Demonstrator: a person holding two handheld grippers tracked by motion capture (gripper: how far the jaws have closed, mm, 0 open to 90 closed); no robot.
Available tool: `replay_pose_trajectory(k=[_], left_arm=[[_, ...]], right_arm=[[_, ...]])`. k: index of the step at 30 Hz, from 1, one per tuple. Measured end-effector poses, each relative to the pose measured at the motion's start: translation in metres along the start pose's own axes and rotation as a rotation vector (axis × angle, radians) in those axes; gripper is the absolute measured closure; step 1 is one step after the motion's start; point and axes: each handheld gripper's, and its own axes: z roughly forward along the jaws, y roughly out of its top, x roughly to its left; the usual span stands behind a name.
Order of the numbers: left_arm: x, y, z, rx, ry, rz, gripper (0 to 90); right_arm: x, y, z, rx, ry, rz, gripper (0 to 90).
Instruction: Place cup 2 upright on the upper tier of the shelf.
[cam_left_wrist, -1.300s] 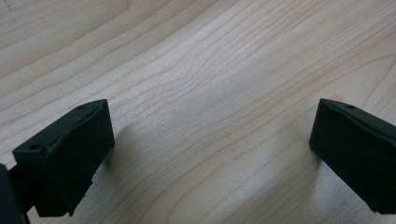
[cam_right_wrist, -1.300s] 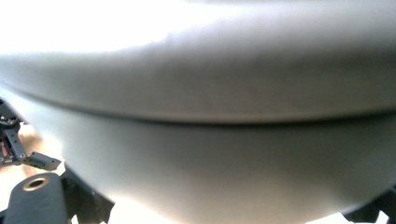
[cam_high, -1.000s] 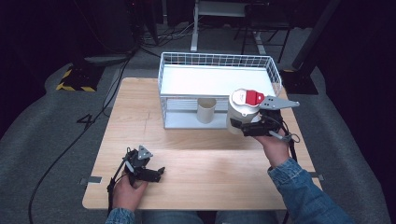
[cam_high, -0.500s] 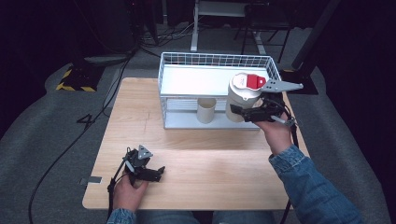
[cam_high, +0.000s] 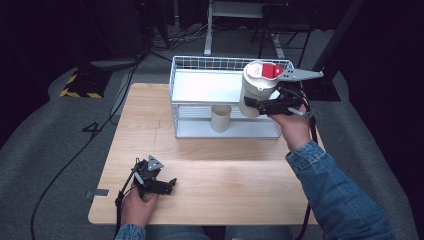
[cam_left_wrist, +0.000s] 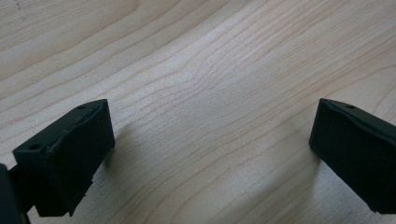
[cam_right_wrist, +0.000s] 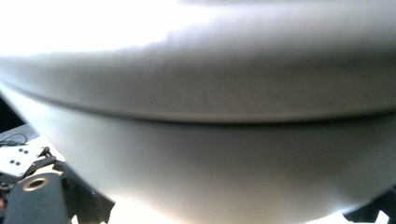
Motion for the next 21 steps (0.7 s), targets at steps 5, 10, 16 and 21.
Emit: replay_pose_trajectory(k=[5,10,16,21], left_arm=[[0.000,0.000,0.000,-0.003,0.001,0.000,0.5],[0.000,0.000,0.000,-0.002,0.001,0.000,0.5],[0.000,0.000,0.000,-0.001,0.002,-0.007,0.5],[0.000,0.000,0.000,0.001,0.004,-0.001,0.5]], right_arm=[[-0.005,0.013,0.004,-0.005,-0.012,0.009,13.3],[-0.011,0.023,0.012,-0.008,-0.044,0.002,13.3],[-0.018,0.030,0.023,-0.009,-0.063,0.003,13.3],[-0.025,0.035,0.036,-0.019,-0.081,0.024,13.3]])
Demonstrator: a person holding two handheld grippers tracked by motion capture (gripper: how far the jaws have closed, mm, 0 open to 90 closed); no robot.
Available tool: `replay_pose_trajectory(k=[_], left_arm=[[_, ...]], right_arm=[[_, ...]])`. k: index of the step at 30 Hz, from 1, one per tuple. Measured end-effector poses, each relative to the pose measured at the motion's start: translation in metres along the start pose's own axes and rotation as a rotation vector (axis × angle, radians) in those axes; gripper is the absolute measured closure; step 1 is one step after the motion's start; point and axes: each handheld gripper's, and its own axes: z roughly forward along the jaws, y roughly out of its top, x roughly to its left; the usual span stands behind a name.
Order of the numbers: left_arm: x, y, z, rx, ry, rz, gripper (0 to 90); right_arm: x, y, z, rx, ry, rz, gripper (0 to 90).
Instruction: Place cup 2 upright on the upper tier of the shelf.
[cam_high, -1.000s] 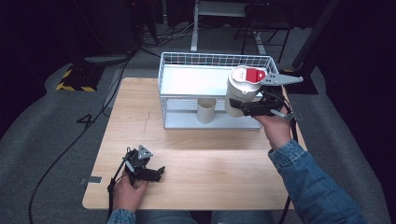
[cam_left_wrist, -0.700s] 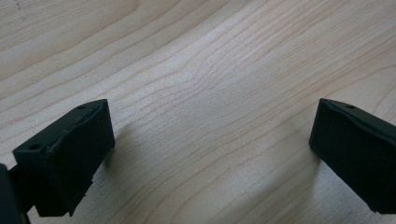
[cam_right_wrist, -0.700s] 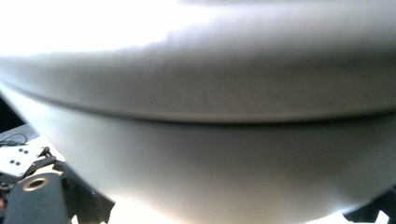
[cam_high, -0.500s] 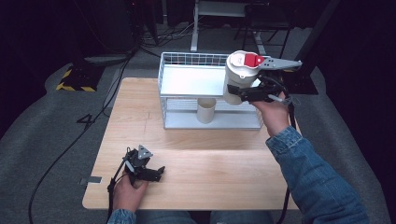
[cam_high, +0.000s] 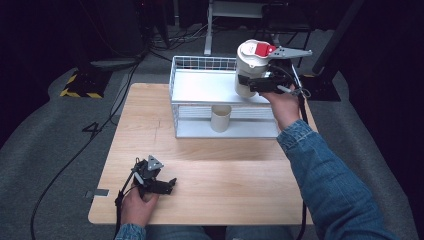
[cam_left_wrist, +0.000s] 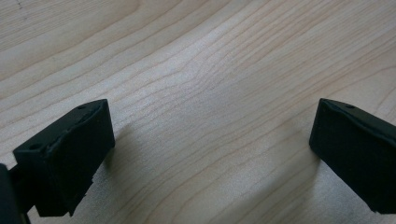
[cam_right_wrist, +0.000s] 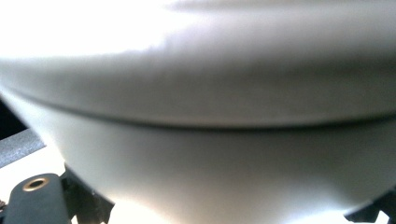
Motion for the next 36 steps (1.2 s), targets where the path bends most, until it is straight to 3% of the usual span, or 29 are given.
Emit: replay_pose_trajectory(k=[9,18,29,36], left_arm=[[0.000,0.000,0.000,-0.001,-0.001,0.000,0.5],[0.000,0.000,0.000,-0.001,0.000,0.000,0.5],[0.000,0.000,0.000,-0.001,-0.001,0.000,0.5],[0.000,0.000,0.000,-0.001,0.000,0.000,0.5]], right_arm=[[-0.012,0.004,0.022,-0.011,-0.033,0.020,13.2],[-0.022,-0.003,0.045,0.030,-0.063,0.035,13.2],[-0.029,-0.010,0.053,0.059,-0.056,0.070,13.2],[-0.033,-0.015,0.053,0.034,-0.045,0.086,13.1]])
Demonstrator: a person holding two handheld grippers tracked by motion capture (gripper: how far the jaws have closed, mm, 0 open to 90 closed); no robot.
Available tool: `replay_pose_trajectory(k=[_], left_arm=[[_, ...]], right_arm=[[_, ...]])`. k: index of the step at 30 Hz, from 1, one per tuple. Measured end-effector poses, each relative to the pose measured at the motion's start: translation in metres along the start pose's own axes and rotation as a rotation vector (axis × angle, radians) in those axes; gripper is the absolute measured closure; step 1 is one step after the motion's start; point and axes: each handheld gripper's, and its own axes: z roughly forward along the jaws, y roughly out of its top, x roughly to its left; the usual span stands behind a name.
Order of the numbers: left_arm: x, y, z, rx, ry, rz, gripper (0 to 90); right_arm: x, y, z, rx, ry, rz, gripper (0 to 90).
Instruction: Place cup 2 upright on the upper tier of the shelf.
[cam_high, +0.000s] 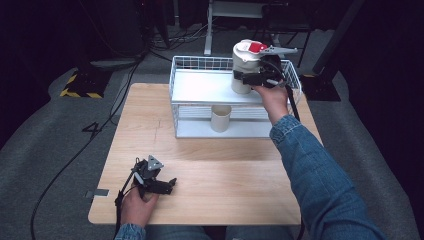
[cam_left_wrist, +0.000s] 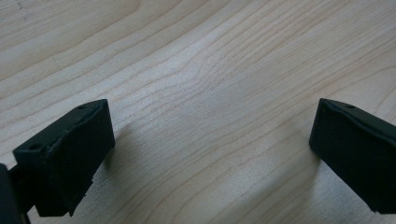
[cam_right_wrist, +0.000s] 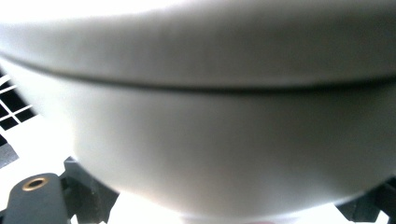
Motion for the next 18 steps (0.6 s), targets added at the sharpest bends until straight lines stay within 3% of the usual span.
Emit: replay_pose_trajectory(k=[18], left_arm=[[0.0000,0.0000,0.0000,0.000,0.000,0.000,0.5]], right_arm=[[-0.0005,0.0000,0.0012,-0.011,0.003,-0.005,12.0]])
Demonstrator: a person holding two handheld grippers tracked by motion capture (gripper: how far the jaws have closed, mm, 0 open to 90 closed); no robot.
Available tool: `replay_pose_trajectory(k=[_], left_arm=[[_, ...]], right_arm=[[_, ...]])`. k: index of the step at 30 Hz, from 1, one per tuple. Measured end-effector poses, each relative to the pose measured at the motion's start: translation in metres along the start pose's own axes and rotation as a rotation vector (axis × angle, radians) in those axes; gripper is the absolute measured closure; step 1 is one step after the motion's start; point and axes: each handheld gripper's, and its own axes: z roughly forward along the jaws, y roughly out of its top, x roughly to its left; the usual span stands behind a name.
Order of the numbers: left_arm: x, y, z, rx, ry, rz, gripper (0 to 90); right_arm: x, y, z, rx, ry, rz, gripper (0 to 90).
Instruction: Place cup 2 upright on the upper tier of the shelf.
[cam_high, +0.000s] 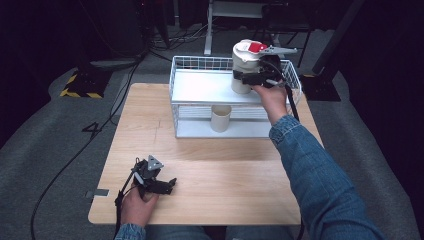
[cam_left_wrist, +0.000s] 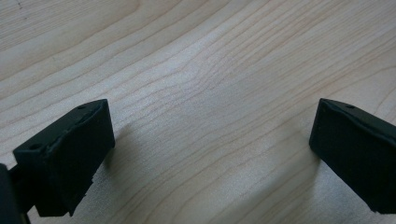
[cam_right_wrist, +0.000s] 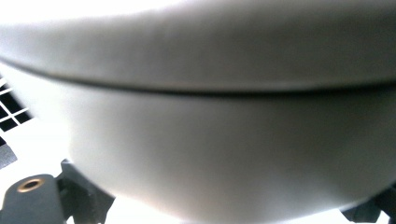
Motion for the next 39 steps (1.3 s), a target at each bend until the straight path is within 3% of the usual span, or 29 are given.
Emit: replay_pose_trajectory(k=[5,17,39], left_arm=[[0.000,0.000,0.000,0.000,0.000,0.000,0.5],[0.000,0.000,0.000,0.000,0.000,-0.001,0.5],[0.000,0.000,0.000,-0.001,-0.001,-0.003,0.5]], right_arm=[[0.002,0.001,-0.001,-0.015,-0.026,-0.005,0.0],[0.001,0.003,-0.024,-0.020,-0.020,0.002,0.0],[0.022,-0.010,-0.103,-0.021,0.017,-0.049,0.0]])
